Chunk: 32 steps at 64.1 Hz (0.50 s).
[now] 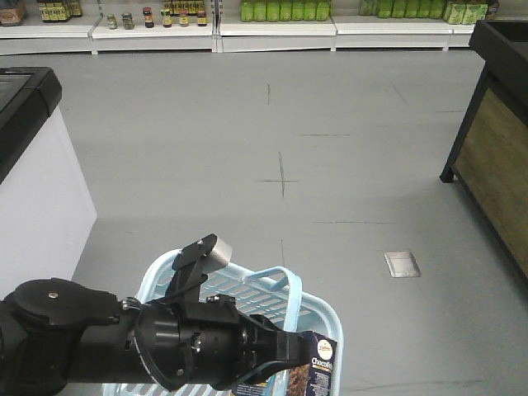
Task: Left arm holds basket, right arm returns cookies
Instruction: 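Hold the basket with the left gripper while driving forward down the aisle, then hold the basket with the left gripper while approaching the drink shelves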
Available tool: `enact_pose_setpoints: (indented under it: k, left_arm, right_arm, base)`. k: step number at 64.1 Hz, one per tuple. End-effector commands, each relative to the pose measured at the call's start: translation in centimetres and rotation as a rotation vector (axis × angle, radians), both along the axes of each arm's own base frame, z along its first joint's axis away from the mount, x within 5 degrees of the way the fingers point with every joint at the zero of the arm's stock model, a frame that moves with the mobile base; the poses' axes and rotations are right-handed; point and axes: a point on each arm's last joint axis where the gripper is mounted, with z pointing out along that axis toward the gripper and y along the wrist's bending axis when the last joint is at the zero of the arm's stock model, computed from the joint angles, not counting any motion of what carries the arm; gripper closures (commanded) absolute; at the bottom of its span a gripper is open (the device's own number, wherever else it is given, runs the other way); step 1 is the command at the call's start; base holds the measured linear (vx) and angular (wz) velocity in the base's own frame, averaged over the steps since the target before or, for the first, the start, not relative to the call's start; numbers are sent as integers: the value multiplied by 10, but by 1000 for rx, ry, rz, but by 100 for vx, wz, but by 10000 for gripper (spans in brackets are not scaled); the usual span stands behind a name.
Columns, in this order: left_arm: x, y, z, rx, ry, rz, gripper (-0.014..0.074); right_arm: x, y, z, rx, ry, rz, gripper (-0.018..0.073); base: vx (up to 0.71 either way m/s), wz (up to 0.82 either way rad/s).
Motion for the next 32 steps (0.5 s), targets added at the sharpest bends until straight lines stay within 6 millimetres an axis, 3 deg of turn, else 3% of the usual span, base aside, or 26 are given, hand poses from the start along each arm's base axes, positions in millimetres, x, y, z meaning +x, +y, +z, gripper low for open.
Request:
enact_pose_setpoints:
  k: [1, 32]
  left_arm:
    - [-2, -3, 24, -102, -20, -3, 603]
    - [-2, -3, 24, -102, -20, -3, 603]
  right_arm:
    - [-1, 0, 6, -12, -83, 3, 567]
    - [-1, 0, 6, -12, -83, 3, 567]
  base:
    - [39, -1]
    - [39, -1]
